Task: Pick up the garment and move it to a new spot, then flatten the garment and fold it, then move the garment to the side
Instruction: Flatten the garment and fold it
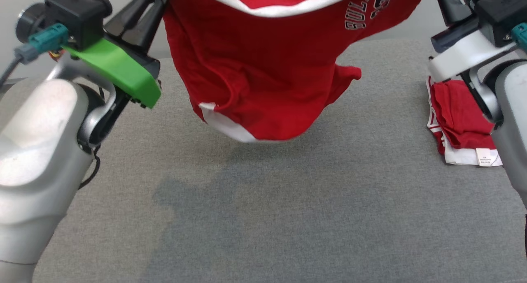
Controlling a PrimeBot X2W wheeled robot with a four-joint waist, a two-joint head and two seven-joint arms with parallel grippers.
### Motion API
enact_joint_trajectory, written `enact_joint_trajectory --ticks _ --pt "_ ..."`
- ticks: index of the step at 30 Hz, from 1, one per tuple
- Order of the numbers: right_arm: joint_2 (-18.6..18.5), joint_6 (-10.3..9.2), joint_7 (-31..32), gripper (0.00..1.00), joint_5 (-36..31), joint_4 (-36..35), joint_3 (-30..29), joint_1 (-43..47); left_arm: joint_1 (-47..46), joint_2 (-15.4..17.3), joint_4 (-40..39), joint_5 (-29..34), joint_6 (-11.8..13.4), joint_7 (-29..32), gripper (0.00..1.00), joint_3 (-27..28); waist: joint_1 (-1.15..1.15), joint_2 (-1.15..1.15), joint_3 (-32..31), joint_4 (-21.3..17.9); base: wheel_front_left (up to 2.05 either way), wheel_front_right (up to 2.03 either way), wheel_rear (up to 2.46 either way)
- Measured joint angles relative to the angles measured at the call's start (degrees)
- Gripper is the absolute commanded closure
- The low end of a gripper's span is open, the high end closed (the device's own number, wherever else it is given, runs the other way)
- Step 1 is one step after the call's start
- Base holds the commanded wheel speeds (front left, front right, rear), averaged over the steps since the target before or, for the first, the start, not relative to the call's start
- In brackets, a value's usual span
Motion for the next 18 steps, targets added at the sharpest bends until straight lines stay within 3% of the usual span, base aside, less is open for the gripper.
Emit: enact_joint_trajectory --ticks 7,18 --pt "-2.04 0.0 5.69 1.0 1.69 -3.74 0.74 -2.37 -2.75 2.37 -3.26 -3.39 0.15 3.76 1.0 1.98 0.0 0.0 -2.67 -0.18 0.0 0.0 0.0" --pt "-2.8 0.0 13.27 1.0 4.41 -14.66 -3.56 8.83 4.68 6.49 -14.52 -9.27 2.25 7.9 1.0 3.82 0.0 0.0 -1.49 0.98 0.0 0.0 0.0"
